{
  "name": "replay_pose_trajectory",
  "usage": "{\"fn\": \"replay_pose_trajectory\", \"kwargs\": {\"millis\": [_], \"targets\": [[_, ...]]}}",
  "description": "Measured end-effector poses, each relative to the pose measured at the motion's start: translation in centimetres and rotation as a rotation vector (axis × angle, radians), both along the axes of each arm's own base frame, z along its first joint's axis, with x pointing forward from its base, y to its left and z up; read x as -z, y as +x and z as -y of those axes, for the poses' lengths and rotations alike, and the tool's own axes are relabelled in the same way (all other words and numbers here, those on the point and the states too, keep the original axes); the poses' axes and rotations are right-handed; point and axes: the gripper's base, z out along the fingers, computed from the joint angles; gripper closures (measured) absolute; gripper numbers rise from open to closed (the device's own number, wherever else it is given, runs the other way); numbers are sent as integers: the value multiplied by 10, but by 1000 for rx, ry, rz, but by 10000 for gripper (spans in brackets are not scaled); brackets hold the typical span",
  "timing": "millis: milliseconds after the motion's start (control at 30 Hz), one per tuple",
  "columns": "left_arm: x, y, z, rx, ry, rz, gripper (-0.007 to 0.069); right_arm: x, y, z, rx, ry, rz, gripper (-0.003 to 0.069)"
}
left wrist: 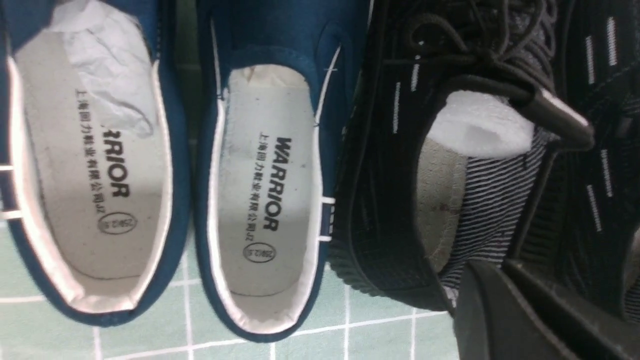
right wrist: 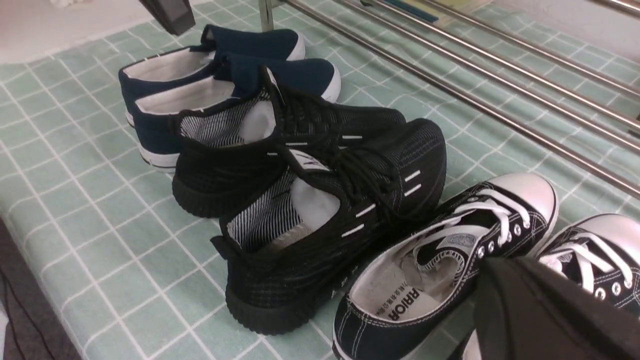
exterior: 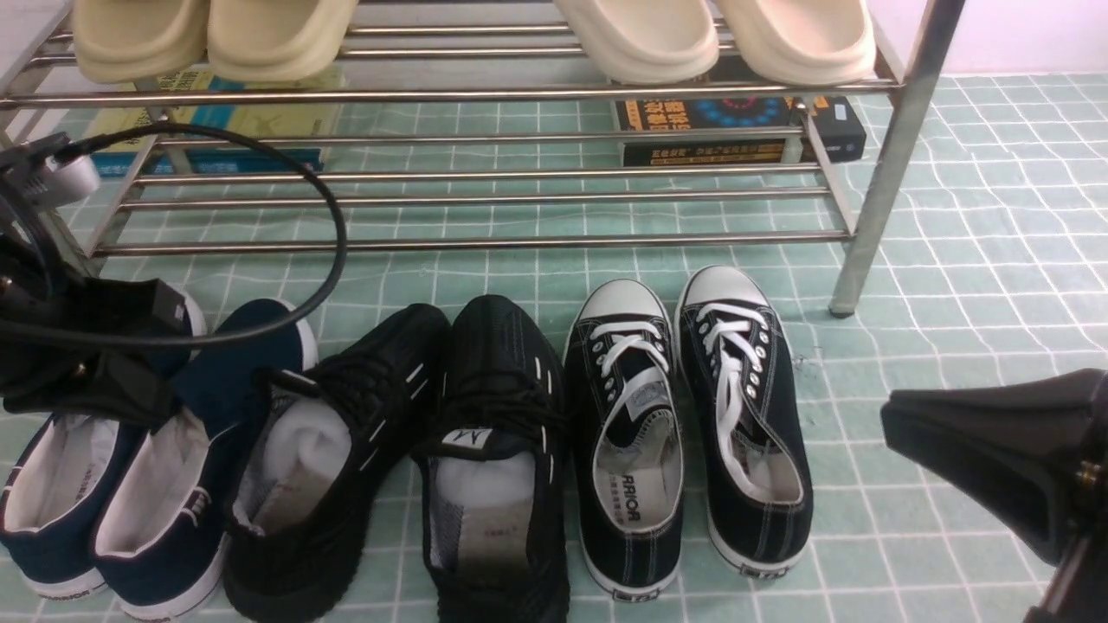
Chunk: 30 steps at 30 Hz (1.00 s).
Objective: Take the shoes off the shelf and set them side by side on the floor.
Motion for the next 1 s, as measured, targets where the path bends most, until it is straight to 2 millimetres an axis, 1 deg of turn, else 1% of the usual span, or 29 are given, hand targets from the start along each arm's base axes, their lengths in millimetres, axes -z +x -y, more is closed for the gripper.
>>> {"fn": "replay_pose_trajectory", "kwargs": {"millis": [533, 700, 800, 867, 933, 1000], "targets": [[2, -1, -6, 12, 80, -9, 552, 1, 0, 0, 0, 4, -8, 645], [2, -1, -8, 15, 96, -12, 550, -2, -7, 5, 5, 90, -86, 641], [2, -2, -8, 16, 101, -15, 545, -9, -9, 21, 82, 196, -115, 638], [2, -2, -8, 17, 106, -15, 542, -7, -6, 37, 188, 245, -94, 638], [2, -2, -9, 17, 108, -15, 539, 3, -6, 54, 300, 271, -67, 636], [2, -2, -9, 17, 110, -16, 538, 18, -10, 70, 402, 281, -46, 635]]}}
